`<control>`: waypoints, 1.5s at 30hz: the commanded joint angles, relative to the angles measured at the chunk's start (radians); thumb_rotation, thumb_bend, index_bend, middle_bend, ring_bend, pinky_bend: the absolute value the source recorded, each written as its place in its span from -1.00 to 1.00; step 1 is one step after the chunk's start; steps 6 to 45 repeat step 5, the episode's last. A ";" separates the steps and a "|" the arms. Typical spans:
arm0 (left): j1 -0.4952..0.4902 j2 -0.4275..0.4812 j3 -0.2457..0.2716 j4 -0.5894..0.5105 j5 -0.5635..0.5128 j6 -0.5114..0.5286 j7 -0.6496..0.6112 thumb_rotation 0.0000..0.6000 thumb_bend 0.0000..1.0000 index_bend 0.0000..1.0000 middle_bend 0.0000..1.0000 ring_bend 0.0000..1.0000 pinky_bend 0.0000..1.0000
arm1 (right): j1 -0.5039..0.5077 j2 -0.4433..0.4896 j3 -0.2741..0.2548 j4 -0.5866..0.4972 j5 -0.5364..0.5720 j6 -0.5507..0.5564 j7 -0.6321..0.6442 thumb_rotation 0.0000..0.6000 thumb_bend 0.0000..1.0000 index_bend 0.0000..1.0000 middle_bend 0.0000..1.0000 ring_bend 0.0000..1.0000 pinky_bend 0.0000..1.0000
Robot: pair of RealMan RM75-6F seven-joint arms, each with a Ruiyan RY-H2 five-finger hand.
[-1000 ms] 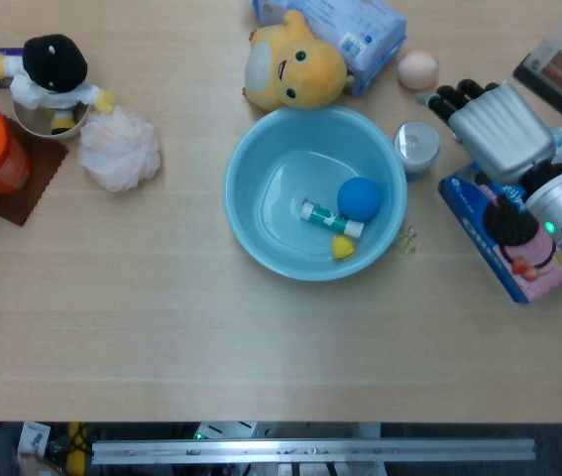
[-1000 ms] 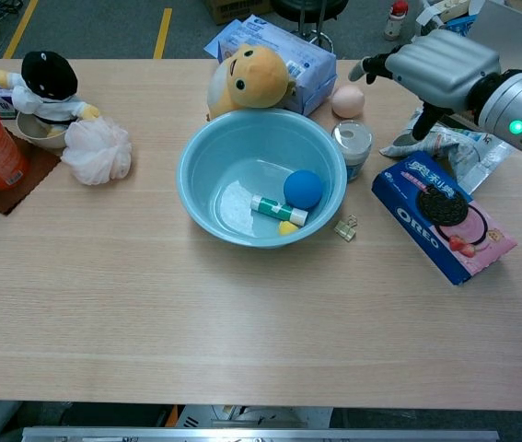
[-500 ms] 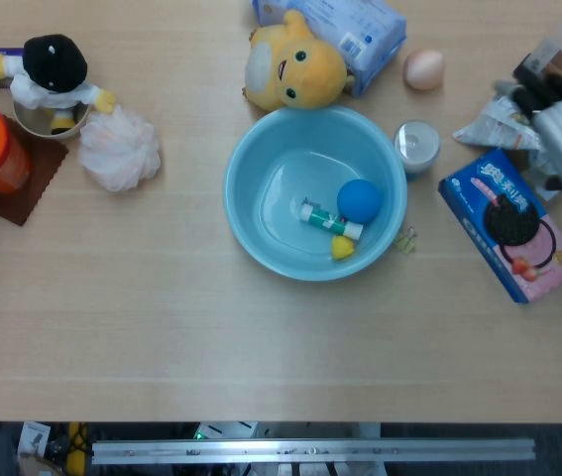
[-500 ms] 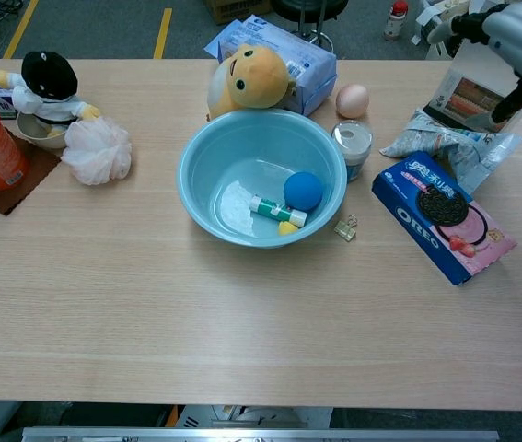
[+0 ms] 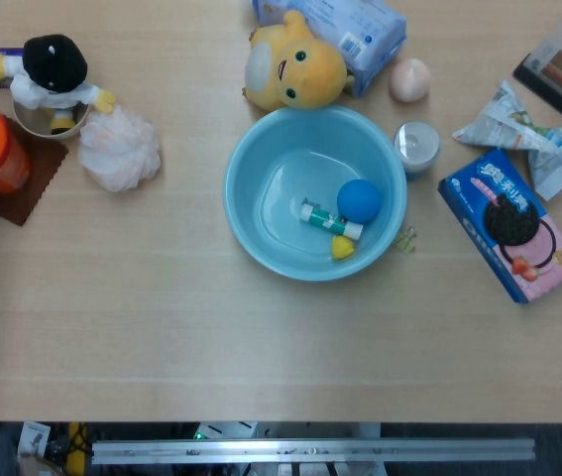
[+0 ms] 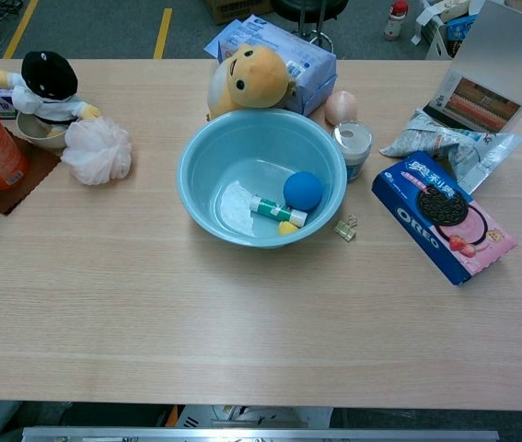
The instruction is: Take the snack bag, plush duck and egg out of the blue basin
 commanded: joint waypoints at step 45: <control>-0.003 0.003 0.004 -0.017 0.009 0.000 0.024 1.00 -0.40 -1.00 -0.84 -0.96 -0.87 | -0.085 0.025 -0.009 0.009 -0.042 0.067 0.055 1.00 -0.83 -0.52 -0.37 -0.47 0.07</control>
